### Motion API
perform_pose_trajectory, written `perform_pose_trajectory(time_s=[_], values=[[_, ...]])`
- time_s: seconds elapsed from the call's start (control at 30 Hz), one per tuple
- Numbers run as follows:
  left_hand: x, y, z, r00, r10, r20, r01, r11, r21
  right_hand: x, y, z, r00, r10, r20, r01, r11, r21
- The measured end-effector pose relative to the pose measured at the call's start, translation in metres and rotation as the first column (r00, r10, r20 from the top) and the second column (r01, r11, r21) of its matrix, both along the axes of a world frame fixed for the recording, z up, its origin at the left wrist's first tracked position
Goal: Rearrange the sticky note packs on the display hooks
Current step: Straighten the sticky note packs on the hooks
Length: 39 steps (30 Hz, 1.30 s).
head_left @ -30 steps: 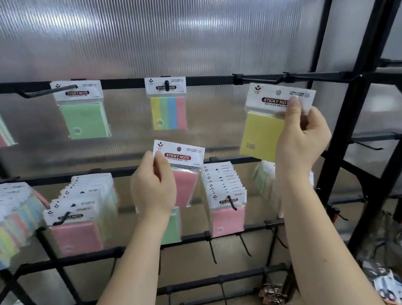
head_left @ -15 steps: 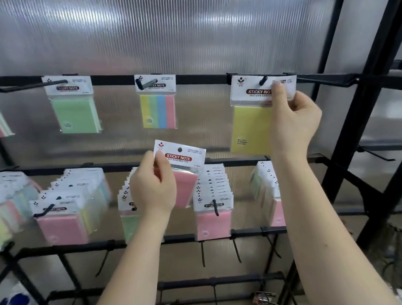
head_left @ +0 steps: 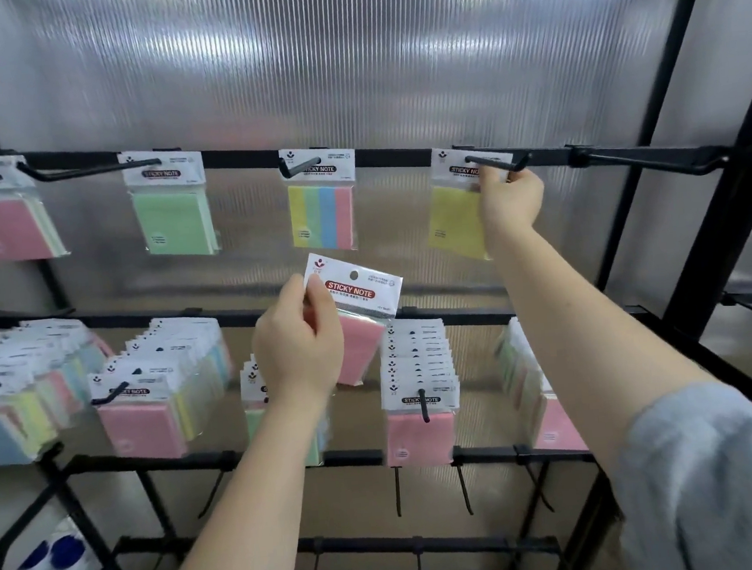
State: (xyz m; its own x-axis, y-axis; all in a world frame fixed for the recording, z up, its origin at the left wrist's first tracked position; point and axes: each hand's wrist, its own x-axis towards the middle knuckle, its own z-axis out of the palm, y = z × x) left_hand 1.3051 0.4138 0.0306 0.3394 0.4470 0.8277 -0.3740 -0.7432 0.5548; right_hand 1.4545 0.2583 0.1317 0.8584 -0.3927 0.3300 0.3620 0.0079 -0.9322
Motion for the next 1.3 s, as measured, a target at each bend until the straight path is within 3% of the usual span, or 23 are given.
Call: perform_pose_trajectory(time_s=[0.3, 0.53, 0.77, 1.17, 1.3], values=[[-0.007, 0.008, 0.001, 0.993, 0.116, -0.032, -0.116, 0.993, -0.011, 0.025, 0.004, 0.013, 1.000, -0.018, 0.016, 0.018, 0.999, 0.045], [-0.018, 0.008, 0.001, 0.991, 0.121, -0.055, -0.126, 0.987, -0.101, 0.014, 0.007, -0.002, 0.987, -0.152, 0.055, 0.152, 0.988, 0.000], [-0.027, 0.024, 0.000, 0.997, 0.070, -0.023, -0.072, 0.988, -0.137, -0.021, 0.023, -0.032, 0.994, -0.112, -0.014, 0.112, 0.991, 0.069], [-0.073, 0.151, -0.005, 0.999, -0.031, -0.019, 0.024, 0.959, -0.281, -0.114, 0.125, -0.080, 0.987, -0.159, -0.040, 0.162, 0.982, 0.099], [-0.101, 0.203, -0.010, 0.997, -0.056, -0.053, 0.034, 0.936, -0.350, -0.154, 0.171, -0.111, 0.981, -0.189, -0.052, 0.189, 0.982, 0.006]])
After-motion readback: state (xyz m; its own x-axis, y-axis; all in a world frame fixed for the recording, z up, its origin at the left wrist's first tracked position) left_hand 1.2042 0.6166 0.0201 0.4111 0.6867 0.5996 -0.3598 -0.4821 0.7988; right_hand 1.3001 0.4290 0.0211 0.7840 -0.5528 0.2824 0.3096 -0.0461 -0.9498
